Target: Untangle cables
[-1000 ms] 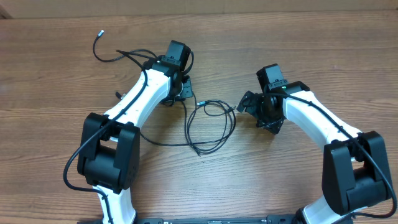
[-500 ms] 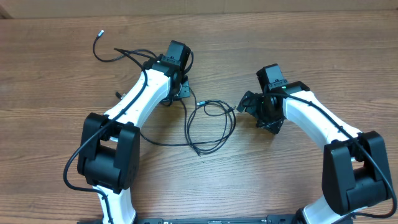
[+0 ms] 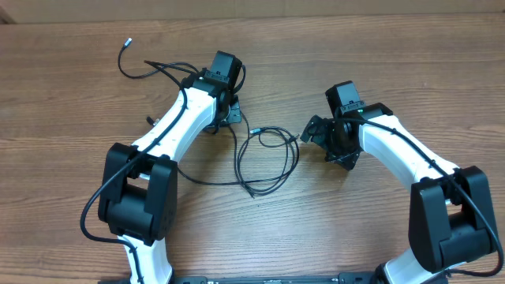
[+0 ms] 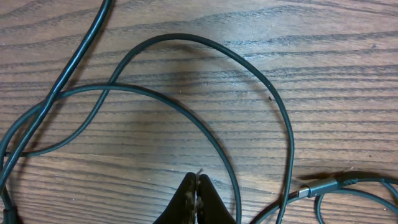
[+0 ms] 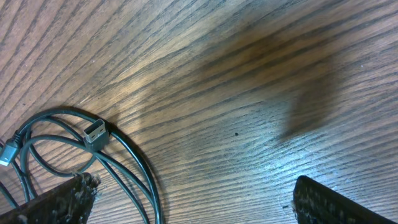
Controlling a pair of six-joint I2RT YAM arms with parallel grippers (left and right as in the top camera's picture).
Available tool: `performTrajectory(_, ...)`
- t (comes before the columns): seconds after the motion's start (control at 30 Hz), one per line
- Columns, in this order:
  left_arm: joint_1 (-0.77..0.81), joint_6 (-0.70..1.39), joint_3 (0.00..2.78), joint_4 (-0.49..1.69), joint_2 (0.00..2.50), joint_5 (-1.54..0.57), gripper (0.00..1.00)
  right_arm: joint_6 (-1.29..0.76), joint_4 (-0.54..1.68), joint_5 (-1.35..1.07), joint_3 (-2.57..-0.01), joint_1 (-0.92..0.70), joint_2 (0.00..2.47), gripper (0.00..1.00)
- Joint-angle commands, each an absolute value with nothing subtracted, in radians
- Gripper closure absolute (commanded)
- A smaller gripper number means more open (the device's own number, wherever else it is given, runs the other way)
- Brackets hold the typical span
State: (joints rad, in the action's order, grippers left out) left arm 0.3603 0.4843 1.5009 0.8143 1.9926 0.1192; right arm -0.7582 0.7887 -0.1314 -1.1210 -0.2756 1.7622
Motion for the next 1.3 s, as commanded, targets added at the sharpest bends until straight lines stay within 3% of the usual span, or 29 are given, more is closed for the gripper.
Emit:
performTrajectory(0.0,0.367,0.487,1.514,0.811,1.975,0.150,0.95,-0.751,0.788,-0.133,-1.138,-0.273,1.745,0.00)
performTrajectory(1.27,0.367,0.487,1.514,0.812,1.975,0.130,0.95,-0.751,0.788,-0.133,-1.138,-0.273,1.745,0.00)
